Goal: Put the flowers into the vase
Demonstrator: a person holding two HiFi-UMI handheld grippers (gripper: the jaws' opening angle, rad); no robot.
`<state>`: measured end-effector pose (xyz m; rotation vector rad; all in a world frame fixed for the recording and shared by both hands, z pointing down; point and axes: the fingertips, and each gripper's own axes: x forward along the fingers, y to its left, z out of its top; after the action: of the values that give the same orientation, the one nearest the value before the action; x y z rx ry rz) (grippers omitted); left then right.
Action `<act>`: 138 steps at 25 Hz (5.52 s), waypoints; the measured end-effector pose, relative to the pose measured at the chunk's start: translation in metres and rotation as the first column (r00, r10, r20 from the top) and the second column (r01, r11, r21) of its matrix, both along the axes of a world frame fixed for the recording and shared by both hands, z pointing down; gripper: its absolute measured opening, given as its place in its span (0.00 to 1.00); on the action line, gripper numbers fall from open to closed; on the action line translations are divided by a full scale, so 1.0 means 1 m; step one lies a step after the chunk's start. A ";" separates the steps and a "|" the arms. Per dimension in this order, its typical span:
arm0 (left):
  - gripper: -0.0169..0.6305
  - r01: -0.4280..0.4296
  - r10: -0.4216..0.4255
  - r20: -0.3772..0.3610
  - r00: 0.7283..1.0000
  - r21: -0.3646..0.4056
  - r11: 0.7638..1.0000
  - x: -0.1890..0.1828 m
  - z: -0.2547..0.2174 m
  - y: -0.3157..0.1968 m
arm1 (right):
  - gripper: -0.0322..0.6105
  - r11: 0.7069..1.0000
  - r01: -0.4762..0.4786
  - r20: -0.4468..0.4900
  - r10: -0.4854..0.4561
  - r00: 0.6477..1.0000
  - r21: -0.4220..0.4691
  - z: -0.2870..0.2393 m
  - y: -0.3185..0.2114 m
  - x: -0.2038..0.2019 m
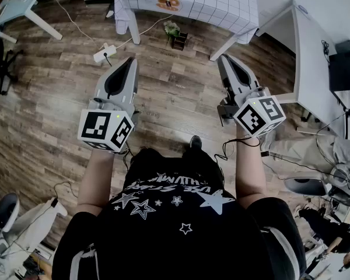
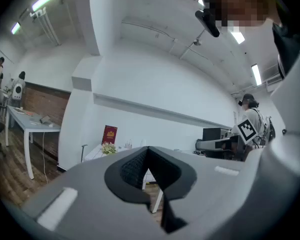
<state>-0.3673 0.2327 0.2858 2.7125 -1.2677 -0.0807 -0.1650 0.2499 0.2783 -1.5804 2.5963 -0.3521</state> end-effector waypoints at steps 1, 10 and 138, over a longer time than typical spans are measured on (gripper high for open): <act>0.04 0.007 -0.007 -0.010 1.000 0.001 1.000 0.014 -0.002 0.007 | 0.07 1.000 0.012 -0.005 -0.012 1.000 0.018 -0.003 0.003 0.007; 0.04 0.142 -0.141 -0.038 0.989 0.025 0.990 0.133 0.020 0.034 | 0.07 0.990 0.138 -0.080 -0.135 0.988 0.033 0.005 0.016 0.097; 0.04 0.361 -0.339 0.123 0.932 -0.272 0.892 0.083 0.149 -0.627 | 0.19 0.548 0.339 0.108 -0.410 0.906 -0.765 0.240 -0.651 0.042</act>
<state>-0.2847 -0.3942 0.4346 2.2345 -1.6348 0.1562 -0.1234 -0.4016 0.5181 -1.1055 3.0252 -1.6810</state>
